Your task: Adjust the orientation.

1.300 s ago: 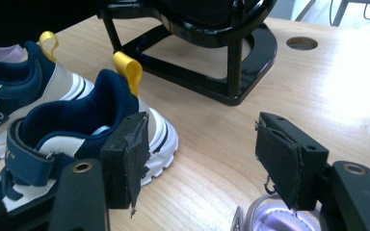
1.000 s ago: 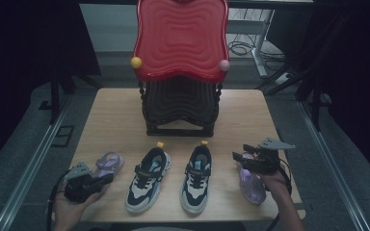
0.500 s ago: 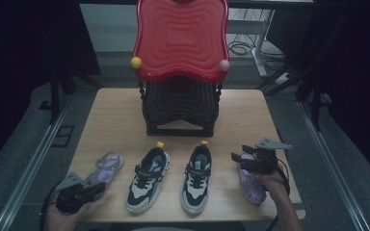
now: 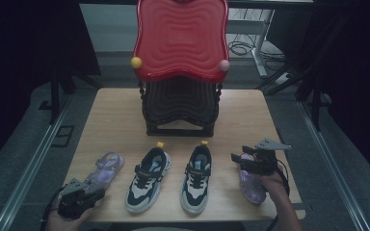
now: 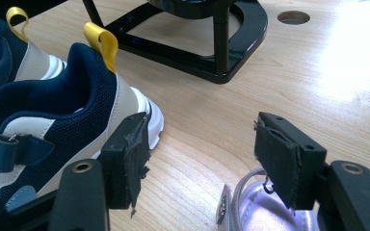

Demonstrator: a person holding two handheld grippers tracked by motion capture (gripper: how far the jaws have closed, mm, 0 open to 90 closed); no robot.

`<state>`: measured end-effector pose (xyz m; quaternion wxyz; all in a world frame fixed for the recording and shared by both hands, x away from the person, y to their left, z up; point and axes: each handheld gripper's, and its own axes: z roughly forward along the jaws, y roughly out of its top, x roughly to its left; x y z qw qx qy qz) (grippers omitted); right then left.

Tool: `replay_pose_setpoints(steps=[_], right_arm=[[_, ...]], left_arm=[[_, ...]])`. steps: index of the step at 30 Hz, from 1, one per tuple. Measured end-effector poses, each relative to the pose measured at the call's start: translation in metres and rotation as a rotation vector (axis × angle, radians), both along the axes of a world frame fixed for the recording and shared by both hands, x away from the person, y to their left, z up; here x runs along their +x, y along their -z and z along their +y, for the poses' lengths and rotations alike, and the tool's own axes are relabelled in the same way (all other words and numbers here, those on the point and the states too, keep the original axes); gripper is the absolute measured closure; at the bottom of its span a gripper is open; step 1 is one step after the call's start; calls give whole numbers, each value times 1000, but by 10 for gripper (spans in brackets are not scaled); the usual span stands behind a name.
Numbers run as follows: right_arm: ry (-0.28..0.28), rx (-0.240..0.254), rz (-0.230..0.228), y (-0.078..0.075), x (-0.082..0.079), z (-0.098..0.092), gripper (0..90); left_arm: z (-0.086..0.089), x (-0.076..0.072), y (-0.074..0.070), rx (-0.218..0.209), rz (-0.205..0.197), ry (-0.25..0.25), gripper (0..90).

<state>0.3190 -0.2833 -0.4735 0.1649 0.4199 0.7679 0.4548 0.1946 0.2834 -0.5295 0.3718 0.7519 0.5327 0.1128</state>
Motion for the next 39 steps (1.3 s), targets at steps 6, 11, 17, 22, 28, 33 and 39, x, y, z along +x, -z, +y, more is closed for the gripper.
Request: replay_pose_setpoints(steps=[6,11,17,22,28,33,39], right_arm=[[22,8,-1,1,0,-2,377],[25,11,-1,1,0,-3,377],[22,9,4,2,0,-2,377],[25,10,6,2,-1,-3,376],[33,13,6,3,-1,-5,376],[31,9,8,4,-1,-4,375],[31,5,11,5,-1,-3,375]], left_arm=[[1,2,0,-10,2,-17,899],[3,3,-1,-2,6,-12,899],[4,3,-2,10,1,-16,899],[2,0,2,33,22,-9,899],[7,-2,7,12,33,-26,899],[12,2,3,17,41,-22,898],[17,5,2,22,60,-15,898]])
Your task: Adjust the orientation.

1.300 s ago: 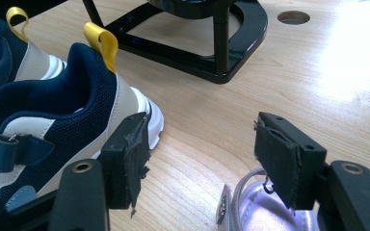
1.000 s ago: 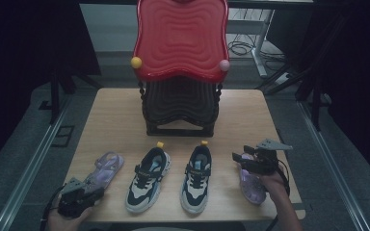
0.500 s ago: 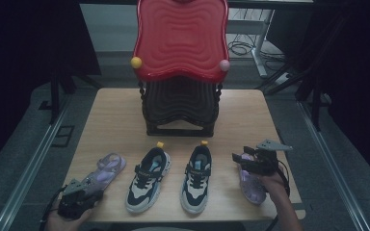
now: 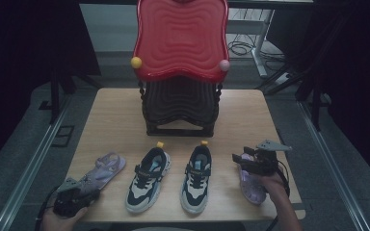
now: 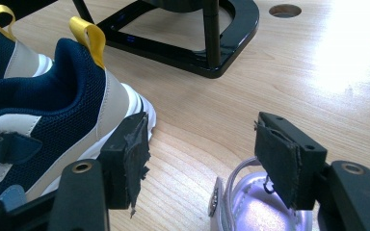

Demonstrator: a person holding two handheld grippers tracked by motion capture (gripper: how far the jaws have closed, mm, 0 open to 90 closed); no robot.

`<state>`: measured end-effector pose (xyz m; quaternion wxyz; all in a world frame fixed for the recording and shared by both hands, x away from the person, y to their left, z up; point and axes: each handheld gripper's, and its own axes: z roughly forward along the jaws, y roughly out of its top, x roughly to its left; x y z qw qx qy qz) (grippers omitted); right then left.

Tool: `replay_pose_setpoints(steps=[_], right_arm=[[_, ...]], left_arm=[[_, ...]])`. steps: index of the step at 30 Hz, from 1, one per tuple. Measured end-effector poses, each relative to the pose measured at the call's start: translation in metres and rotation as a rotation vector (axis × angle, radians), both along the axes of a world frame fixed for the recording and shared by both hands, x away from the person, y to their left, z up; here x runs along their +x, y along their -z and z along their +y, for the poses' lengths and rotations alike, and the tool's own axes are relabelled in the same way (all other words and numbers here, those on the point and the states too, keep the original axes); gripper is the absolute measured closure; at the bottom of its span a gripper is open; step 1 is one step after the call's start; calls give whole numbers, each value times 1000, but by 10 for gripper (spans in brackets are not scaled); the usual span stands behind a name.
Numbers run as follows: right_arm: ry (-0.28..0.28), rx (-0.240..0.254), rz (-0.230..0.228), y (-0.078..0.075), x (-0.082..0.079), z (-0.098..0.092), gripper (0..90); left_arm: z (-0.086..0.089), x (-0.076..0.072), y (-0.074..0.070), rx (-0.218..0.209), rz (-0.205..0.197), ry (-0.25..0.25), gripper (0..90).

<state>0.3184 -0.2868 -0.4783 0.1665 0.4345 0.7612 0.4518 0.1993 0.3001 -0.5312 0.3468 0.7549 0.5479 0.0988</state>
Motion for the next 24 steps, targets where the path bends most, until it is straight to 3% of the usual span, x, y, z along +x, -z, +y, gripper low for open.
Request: replay_pose_setpoints(steps=[6,15,24], right_arm=[[4,4,-5,-1,-1,-3,375],[6,3,-4,-1,-1,-3,374],[4,-3,-4,0,0,-1,374]], left_arm=[[3,-2,0,9,1,-11,898],[20,-2,-1,20,6,-71,898],[27,4,0,6,9,-84,898]])
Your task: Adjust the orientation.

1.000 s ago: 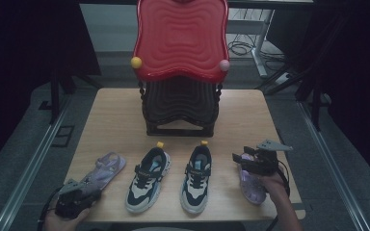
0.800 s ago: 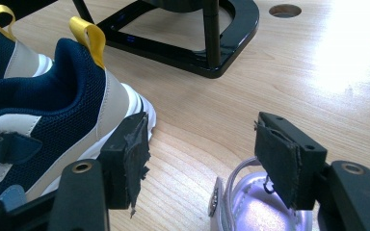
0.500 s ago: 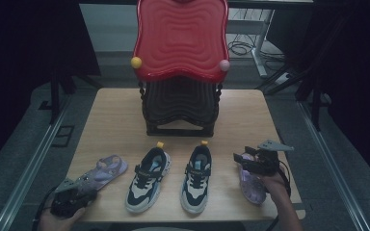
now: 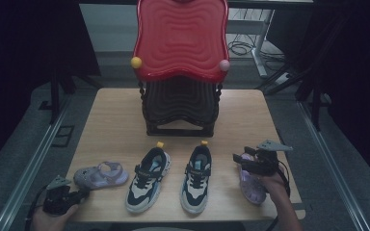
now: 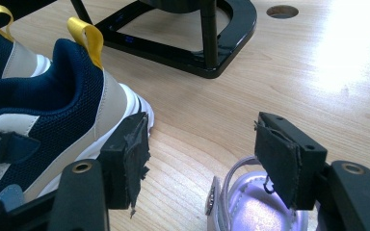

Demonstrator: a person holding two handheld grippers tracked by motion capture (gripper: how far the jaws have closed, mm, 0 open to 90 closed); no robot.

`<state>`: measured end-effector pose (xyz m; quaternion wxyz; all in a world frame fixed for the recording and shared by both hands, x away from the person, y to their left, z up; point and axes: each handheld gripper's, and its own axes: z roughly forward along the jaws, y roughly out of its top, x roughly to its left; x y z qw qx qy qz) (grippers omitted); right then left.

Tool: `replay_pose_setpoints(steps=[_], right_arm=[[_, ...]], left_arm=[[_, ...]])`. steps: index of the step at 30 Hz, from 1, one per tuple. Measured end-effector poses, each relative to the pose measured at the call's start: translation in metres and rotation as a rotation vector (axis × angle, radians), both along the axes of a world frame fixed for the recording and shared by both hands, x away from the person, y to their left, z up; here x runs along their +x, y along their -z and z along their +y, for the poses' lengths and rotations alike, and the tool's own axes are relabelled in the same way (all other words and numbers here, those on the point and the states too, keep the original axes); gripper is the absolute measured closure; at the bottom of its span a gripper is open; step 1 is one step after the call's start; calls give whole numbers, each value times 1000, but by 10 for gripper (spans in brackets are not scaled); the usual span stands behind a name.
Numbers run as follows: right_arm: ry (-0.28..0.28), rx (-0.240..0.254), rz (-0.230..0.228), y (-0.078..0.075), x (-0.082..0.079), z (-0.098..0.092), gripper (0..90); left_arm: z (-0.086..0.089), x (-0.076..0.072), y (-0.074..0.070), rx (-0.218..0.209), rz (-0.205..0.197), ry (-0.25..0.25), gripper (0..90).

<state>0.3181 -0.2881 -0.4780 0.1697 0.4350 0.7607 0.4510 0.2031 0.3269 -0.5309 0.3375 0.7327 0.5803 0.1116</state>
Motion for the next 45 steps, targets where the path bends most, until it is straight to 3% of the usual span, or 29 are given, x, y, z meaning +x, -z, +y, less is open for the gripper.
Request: replay_pose_setpoints(steps=[10,14,24,32,38,45], right_arm=[[-5,5,1,0,0,-1,374],[-26,57,15,-1,0,-1,375],[-23,45,25,3,2,2,374],[-27,41,30,4,2,3,374],[-28,37,36,6,4,3,374],[-24,43,35,5,1,3,374]], left_arm=[[8,13,0,3,-2,-13,898],[14,26,-1,9,14,-6,898],[25,43,-1,28,20,-21,897],[27,61,-2,30,19,16,897],[31,65,-2,3,22,21,898],[41,58,-13,-47,-16,8,898]])
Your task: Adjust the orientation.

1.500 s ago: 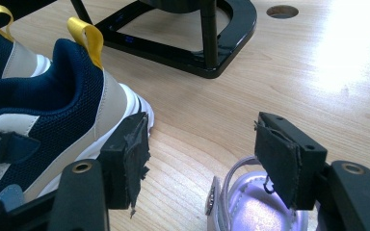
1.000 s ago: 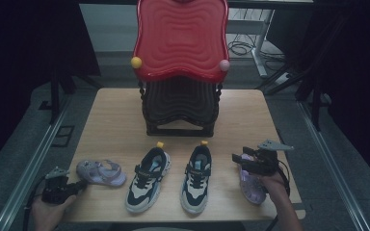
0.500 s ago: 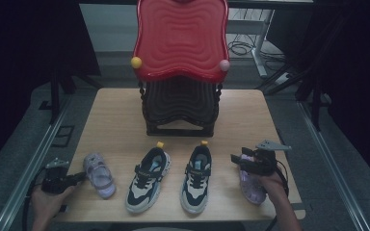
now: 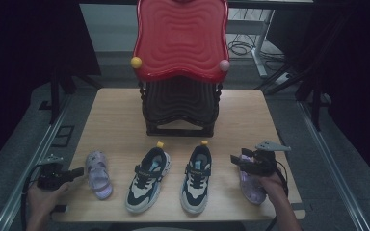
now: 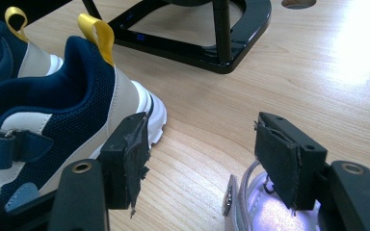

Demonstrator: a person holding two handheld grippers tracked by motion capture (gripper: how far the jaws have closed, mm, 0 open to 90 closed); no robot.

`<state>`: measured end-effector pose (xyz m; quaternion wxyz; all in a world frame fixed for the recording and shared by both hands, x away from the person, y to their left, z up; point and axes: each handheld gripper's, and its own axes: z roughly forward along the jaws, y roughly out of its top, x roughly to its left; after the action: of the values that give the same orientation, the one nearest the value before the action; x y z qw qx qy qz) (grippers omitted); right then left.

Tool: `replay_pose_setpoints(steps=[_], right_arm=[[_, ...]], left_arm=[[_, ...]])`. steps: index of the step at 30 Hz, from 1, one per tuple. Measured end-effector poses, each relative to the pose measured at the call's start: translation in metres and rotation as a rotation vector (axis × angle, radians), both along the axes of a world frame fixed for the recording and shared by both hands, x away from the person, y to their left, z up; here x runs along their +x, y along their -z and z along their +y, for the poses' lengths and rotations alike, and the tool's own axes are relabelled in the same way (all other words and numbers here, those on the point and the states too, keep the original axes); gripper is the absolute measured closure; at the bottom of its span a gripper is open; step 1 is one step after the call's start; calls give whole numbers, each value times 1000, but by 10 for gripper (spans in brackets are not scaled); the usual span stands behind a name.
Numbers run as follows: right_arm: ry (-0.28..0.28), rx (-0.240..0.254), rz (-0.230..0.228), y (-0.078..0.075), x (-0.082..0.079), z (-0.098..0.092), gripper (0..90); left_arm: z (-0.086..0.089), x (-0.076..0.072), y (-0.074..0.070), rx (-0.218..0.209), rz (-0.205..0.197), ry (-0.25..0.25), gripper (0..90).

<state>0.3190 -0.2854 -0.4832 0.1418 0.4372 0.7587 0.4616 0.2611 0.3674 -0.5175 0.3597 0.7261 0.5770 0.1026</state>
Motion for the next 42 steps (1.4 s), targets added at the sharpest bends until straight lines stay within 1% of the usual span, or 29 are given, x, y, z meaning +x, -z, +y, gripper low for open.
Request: replay_pose_setpoints(steps=[2,5,9,10,13,14,16,18,20,21,22,25,27,28,29,30,31,36,37,38,42], right_arm=[[-1,2,-2,-1,0,0,374],[0,2,-3,-1,1,0,374],[6,1,-5,-1,1,-1,375],[10,0,-8,-1,1,-1,375],[12,3,-12,-2,0,-3,375],[19,8,-12,-3,-1,-6,375],[21,8,-13,-3,-1,-7,375],[25,7,-16,-4,-1,-8,375],[24,7,-19,-4,-1,-8,376],[24,7,-19,-4,-1,-8,376],[25,6,-19,-4,-1,-7,376],[23,5,-20,-3,-1,-5,376],[22,5,-19,-3,-1,-5,376],[22,4,-19,-3,-1,-5,376],[23,5,-17,-3,-1,-5,376],[23,5,-17,-3,-1,-5,376],[25,4,-16,-2,-1,-6,376],[26,4,-13,-2,-1,-7,376],[26,4,-13,-2,-1,-7,376],[25,2,-13,-2,-1,-8,375],[23,2,-9,-1,-1,-7,375]], left_arm=[[2,1,-1,1,4,-5,897],[5,6,0,-9,16,-10,898],[4,12,2,-3,25,-13,898],[3,15,4,6,35,-13,898],[2,17,6,-1,40,-12,898],[1,20,6,-7,39,-1,898],[1,23,5,-7,35,4,898],[1,27,4,-3,36,4,898],[1,32,3,-4,30,21,897],[1,32,3,-4,30,21,897],[1,36,2,-3,32,33,897],[1,43,3,-1,34,46,897],[1,49,4,-6,37,53,897],[1,49,4,-6,37,53,898],[1,54,6,-21,39,66,898],[1,54,6,-21,39,66,898],[-1,58,7,-28,41,78,898],[-8,66,6,-12,38,109,898],[-8,66,6,-12,38,109,898],[-9,69,6,-7,40,121,898],[-11,72,5,-3,39,125,898]])
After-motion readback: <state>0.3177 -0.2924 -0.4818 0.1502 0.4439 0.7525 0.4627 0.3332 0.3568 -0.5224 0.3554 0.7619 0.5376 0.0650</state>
